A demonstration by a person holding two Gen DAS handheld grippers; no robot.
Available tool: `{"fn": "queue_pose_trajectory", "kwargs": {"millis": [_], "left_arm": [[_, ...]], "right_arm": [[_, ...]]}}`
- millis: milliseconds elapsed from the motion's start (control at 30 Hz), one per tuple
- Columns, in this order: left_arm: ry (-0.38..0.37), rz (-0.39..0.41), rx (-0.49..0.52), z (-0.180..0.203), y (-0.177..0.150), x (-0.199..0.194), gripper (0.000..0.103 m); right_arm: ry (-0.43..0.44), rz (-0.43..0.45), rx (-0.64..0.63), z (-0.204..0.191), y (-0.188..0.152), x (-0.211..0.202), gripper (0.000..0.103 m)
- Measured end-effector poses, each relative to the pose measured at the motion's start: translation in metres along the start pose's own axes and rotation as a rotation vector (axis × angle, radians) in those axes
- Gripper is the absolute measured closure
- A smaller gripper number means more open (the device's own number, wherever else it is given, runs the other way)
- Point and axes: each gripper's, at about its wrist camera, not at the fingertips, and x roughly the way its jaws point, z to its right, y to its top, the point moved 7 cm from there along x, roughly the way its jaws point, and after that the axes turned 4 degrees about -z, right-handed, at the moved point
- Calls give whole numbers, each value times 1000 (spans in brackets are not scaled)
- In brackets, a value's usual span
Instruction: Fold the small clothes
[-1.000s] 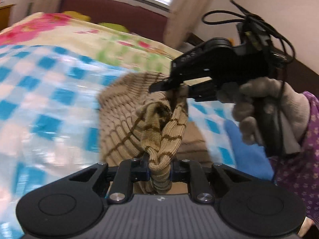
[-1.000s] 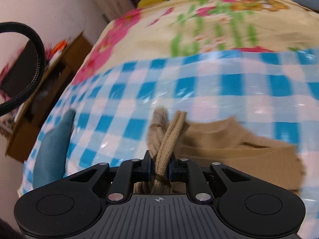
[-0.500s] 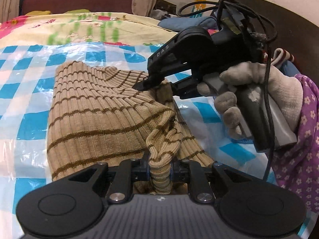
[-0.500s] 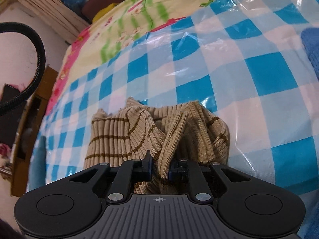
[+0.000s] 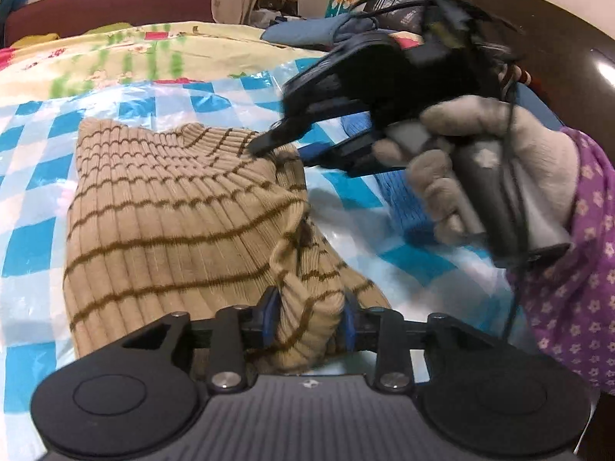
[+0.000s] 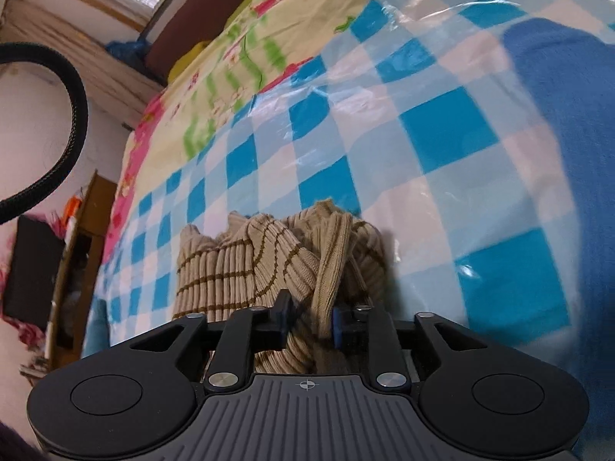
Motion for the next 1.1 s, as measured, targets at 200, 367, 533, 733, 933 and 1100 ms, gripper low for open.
{"fn": "queue_pose_trajectory", "kwargs": {"millis": [200,367,533,733,933,1100], "left_arm": [[-47,-2,-34,-15,-16,-43,56],[24,0,-66,-40,-28,-67,55],[68,33,-84,-57,-15,-71,55],[118,73,-70,-72,6,-45,51],[137,13,-82,-81,-7,-26,50],[122,8,-85,-82,-10,-28,50]], "right_arm": [[51,15,-71,-11,-43,-52,68],[79,-82,-173,-29,-98,-54,66],[8,-119,-226,-27,-117,-32,82],[-4,-90,-153,0,-118,-54,99],[-13,-143,-173,-6,-123,-51,89],[4,-12,-116,-12,-76,-65,70]]}}
